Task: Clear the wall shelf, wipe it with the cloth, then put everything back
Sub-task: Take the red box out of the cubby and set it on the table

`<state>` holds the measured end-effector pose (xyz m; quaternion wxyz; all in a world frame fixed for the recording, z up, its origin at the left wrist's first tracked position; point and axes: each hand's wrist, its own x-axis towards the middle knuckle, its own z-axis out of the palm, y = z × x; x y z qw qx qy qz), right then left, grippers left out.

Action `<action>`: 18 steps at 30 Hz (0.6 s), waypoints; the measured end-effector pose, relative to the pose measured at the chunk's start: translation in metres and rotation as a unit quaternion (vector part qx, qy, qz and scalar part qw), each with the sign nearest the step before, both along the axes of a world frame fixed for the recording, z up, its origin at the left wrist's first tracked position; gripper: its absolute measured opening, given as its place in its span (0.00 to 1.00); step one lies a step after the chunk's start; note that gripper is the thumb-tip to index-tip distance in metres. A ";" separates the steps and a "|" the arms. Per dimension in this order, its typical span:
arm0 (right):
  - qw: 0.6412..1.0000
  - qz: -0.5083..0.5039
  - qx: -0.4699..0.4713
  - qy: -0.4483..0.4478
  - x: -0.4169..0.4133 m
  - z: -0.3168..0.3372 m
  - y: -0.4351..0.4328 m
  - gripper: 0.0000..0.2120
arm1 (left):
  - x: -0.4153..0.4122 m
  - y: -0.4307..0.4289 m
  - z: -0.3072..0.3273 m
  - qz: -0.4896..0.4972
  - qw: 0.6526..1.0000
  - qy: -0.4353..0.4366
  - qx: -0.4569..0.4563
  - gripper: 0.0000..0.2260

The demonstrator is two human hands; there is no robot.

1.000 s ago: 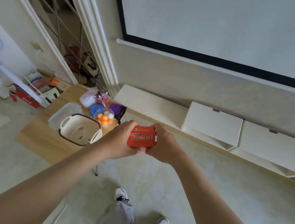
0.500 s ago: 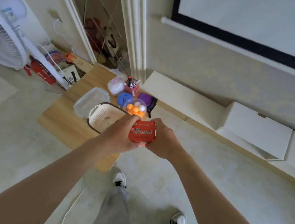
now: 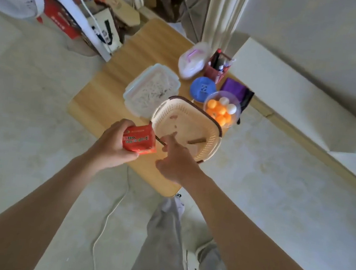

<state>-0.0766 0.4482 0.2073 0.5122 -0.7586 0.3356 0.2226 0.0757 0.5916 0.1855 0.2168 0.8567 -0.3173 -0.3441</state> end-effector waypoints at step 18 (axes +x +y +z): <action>0.977 0.079 0.097 0.171 0.033 -0.114 0.038 0.35 | 0.052 0.000 -0.166 0.062 0.994 0.033 0.087 0.30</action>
